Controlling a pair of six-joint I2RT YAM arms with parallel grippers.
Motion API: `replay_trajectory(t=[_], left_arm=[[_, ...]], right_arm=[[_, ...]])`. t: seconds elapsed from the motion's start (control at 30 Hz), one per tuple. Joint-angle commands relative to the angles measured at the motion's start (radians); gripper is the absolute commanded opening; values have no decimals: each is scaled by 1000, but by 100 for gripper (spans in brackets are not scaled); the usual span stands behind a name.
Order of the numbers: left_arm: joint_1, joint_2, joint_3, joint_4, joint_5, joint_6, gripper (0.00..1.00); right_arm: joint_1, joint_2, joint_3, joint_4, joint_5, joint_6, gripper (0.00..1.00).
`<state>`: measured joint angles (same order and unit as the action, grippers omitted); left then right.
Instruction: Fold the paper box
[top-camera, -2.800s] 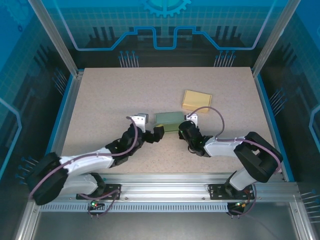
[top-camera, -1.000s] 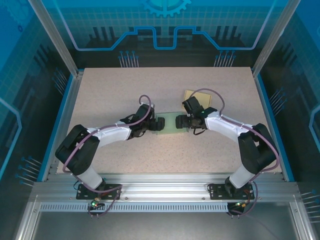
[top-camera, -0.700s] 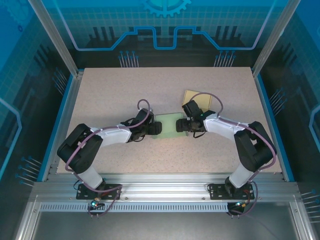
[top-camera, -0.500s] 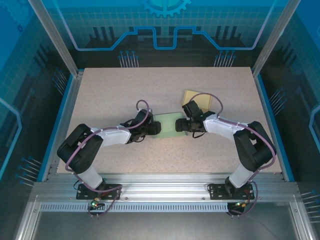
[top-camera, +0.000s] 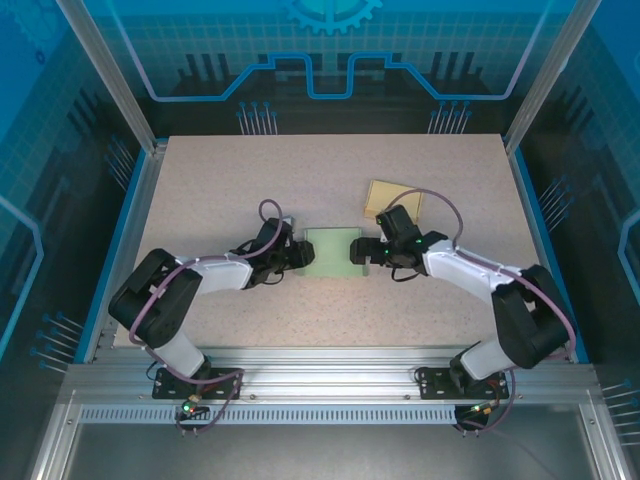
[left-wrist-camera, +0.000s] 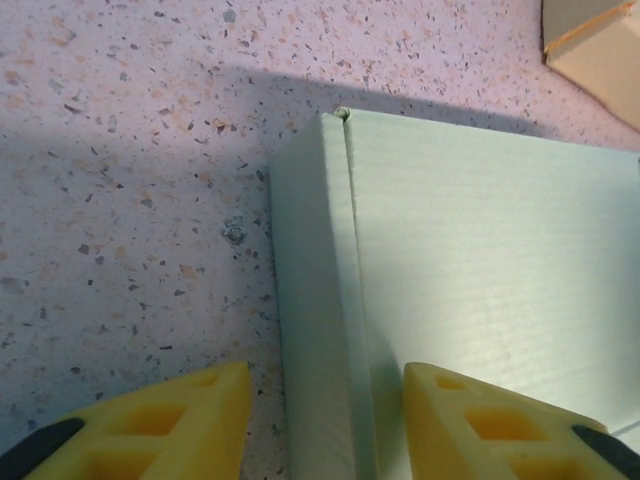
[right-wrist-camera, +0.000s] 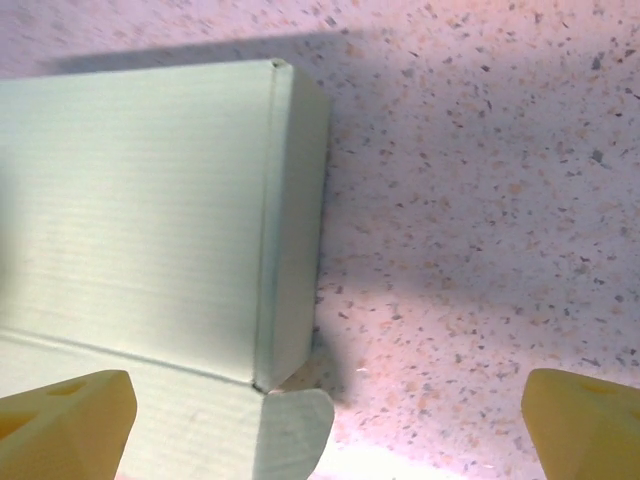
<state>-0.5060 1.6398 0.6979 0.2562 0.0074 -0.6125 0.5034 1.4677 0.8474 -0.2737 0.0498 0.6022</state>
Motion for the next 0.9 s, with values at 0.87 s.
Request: replay_trajectory(t=[0.87], left_arm=[[139,68,-145,224,268,-185,9]], right_arm=[[-89,243,-66,628,-539,201,90]])
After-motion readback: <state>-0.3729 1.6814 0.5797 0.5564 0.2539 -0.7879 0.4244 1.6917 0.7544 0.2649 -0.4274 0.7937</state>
